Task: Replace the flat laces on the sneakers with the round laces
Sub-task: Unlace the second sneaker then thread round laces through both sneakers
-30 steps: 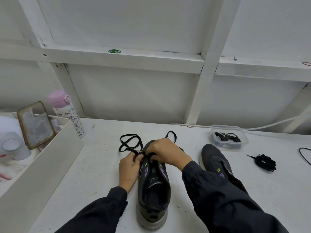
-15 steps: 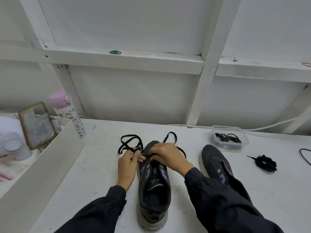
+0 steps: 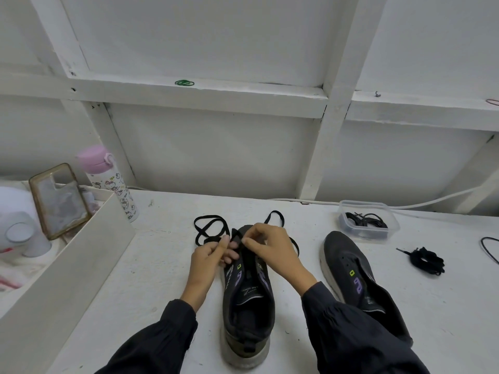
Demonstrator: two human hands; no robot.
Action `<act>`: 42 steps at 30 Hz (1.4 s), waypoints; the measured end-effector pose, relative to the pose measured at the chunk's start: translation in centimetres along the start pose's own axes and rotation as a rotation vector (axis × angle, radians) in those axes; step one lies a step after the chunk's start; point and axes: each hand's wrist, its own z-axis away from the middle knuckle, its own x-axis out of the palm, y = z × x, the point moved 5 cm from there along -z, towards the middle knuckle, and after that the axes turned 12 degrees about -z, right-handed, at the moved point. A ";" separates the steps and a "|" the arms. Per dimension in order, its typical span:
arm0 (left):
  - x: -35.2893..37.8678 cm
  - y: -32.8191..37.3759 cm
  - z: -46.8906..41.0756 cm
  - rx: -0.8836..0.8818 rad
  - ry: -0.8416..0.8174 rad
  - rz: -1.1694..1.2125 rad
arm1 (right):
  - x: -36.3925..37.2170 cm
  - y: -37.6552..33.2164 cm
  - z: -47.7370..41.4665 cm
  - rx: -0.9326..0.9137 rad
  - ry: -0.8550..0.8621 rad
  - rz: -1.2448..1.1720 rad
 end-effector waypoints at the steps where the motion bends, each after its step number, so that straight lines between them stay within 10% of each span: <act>1: -0.2 0.2 0.3 -0.012 -0.013 -0.019 | -0.6 -0.3 0.1 -0.004 0.045 -0.015; 7: -2.4 3.2 1.4 0.219 0.231 0.050 | -2.4 -2.4 0.2 -0.132 -0.038 0.062; 14: 1.1 7.0 2.5 0.258 -0.484 -0.061 | -2.4 -7.1 0.0 -0.371 -0.030 0.019; 23: 4.4 9.9 8.5 0.282 -1.389 0.022 | -3.7 -5.9 -0.4 -0.171 0.135 -0.171; 32: 1.6 12.8 3.5 0.322 -0.667 0.349 | -1.9 -5.6 5.4 0.019 -0.377 -0.171; 39: 3.0 10.7 5.0 0.070 -0.704 0.267 | -4.2 -11.3 4.7 -0.102 -0.338 -0.232; 42: 3.6 11.0 6.0 0.023 -0.798 0.282 | -4.9 -12.2 3.6 -0.244 -0.228 0.107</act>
